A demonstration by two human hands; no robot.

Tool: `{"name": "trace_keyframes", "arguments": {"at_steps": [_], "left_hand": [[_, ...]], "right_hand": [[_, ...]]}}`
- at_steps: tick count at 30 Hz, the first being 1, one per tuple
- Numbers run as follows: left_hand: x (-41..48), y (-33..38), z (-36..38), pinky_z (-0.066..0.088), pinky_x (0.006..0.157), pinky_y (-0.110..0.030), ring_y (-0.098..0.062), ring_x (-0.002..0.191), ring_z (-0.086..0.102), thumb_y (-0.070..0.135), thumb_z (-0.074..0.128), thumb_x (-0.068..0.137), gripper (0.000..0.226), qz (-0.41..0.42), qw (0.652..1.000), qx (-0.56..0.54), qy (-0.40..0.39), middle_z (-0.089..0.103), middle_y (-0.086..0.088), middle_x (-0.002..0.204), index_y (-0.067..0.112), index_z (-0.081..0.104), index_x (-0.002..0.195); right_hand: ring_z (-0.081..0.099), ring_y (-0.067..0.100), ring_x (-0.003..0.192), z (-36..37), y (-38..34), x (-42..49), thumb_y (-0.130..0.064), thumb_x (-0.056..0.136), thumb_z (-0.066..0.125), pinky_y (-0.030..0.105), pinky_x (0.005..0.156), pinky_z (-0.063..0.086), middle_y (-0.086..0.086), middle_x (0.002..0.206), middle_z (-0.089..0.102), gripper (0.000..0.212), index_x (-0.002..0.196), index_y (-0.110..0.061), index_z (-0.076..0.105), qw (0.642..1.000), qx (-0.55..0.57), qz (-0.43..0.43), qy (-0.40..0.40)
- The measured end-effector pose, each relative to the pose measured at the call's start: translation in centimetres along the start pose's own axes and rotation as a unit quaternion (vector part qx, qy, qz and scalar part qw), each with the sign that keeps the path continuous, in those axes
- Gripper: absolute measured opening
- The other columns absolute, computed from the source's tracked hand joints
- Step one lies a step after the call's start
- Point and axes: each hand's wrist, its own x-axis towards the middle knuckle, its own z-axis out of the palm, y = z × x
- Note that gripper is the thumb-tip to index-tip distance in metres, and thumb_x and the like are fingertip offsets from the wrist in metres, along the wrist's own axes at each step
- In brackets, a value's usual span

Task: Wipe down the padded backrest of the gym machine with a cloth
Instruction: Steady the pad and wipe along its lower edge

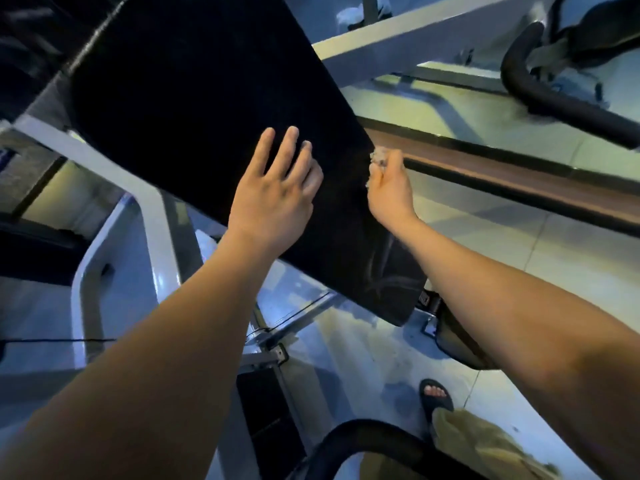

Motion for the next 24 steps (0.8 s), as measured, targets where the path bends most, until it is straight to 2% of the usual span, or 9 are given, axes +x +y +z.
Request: {"name": "trace_keyframes", "arguments": {"at_steps": [2, 5, 7, 9, 12, 15, 18, 21, 24], "left_hand": [[-3.0, 0.6, 0.2, 0.027, 0.122, -0.059, -0.04, 0.144, 0.044, 0.014, 0.04, 0.099, 0.038, 0.005, 0.999, -0.024, 0.033, 0.059, -0.018, 0.143, 0.005, 0.065, 0.126], [-8.5, 1.9, 0.0, 0.027, 0.122, -0.056, -0.038, 0.143, 0.046, 0.013, 0.041, 0.097, 0.036, -0.032, 0.994, -0.101, 0.037, 0.059, -0.019, 0.143, 0.006, 0.067, 0.12], [-12.1, 3.0, -0.6, 0.027, 0.122, -0.056, -0.038, 0.142, 0.046, 0.014, 0.04, 0.093, 0.038, -0.096, 0.985, -0.143, 0.021, 0.059, -0.019, 0.141, 0.005, 0.065, 0.121], [-15.3, 3.8, -1.6, 0.03, 0.12, -0.056, -0.04, 0.135, 0.047, 0.014, 0.039, 0.087, 0.042, -0.181, 0.967, -0.179, -0.003, 0.059, -0.018, 0.135, 0.004, 0.065, 0.118], [-19.2, 4.6, -3.0, 0.042, 0.107, -0.051, -0.04, 0.119, 0.05, 0.016, 0.042, 0.083, 0.037, -0.285, 0.93, -0.232, -0.024, 0.06, -0.018, 0.12, 0.001, 0.064, 0.11], [-22.0, 5.4, -4.6, 0.05, 0.091, -0.048, -0.037, 0.103, 0.053, 0.018, 0.044, 0.083, 0.028, -0.34, 0.9, -0.273, -0.028, 0.061, -0.016, 0.104, 0.002, 0.063, 0.096], [-23.7, 6.3, -6.3, 0.051, 0.084, -0.046, -0.032, 0.097, 0.052, 0.017, 0.047, 0.085, 0.021, -0.398, 0.86, -0.316, -0.054, 0.061, -0.011, 0.096, 0.006, 0.063, 0.091], [-24.3, 7.0, -8.0, 0.048, 0.085, -0.046, -0.031, 0.099, 0.05, 0.021, 0.041, 0.085, 0.026, -0.428, 0.823, -0.369, -0.061, 0.061, -0.011, 0.097, 0.007, 0.062, 0.095], [-24.2, 7.2, -10.3, 0.046, 0.087, -0.043, -0.029, 0.103, 0.049, 0.017, 0.047, 0.093, 0.02, -0.434, 0.802, -0.405, -0.07, 0.06, -0.009, 0.102, 0.01, 0.061, 0.105]], "right_hand": [[0.053, 0.018, 0.088, 1.2, -2.0, -2.6, -0.01, 0.104, 0.042, 0.027, 0.073, 0.036, 0.005, 0.105, 0.056, 0.006, 0.102, -0.015, 0.039, 0.999, 0.004, -0.039, -0.014], [0.05, 0.014, 0.088, 1.9, -3.6, -8.4, -0.008, 0.102, 0.048, 0.021, 0.076, 0.034, 0.007, 0.103, 0.053, 0.003, 0.105, -0.008, 0.046, 0.988, -0.004, -0.136, -0.073], [0.05, 0.019, 0.088, 1.7, -3.7, -12.0, -0.005, 0.1, 0.05, 0.022, 0.075, 0.032, 0.011, 0.103, 0.053, 0.006, 0.106, -0.003, 0.05, 0.961, -0.031, -0.214, -0.172], [0.054, 0.023, 0.096, 1.1, -4.0, -13.1, -0.005, 0.1, 0.05, 0.025, 0.079, 0.036, 0.014, 0.107, 0.056, 0.011, 0.109, -0.002, 0.055, 0.941, -0.047, -0.269, -0.201], [0.058, 0.019, 0.102, 1.5, -6.6, -10.5, -0.014, 0.103, 0.045, 0.036, 0.093, 0.047, 0.012, 0.113, 0.059, 0.011, 0.107, -0.013, 0.055, 0.979, 0.004, -0.195, -0.059], [0.054, 0.022, 0.093, 2.6, -10.1, -9.1, -0.011, 0.095, 0.041, 0.038, 0.081, 0.048, 0.011, 0.115, 0.056, 0.008, 0.1, -0.017, 0.045, 0.994, 0.046, -0.096, 0.023], [0.043, 0.024, 0.085, 4.1, -12.1, -14.3, 0.007, 0.087, 0.042, 0.027, 0.074, 0.031, 0.012, 0.105, 0.046, 0.017, 0.1, -0.003, 0.045, 0.978, -0.015, -0.204, -0.043], [0.049, 0.027, 0.089, 2.6, -11.2, -17.1, 0.01, 0.087, 0.046, 0.03, 0.074, 0.036, 0.008, 0.105, 0.046, 0.018, 0.104, 0.004, 0.05, 0.945, -0.064, -0.291, -0.138], [0.053, 0.025, 0.101, -0.1, -12.4, -15.6, 0.002, 0.093, 0.05, 0.028, 0.082, 0.042, 0.012, 0.119, 0.05, 0.025, 0.117, -0.004, 0.053, 0.949, -0.078, -0.27, -0.145]]}}
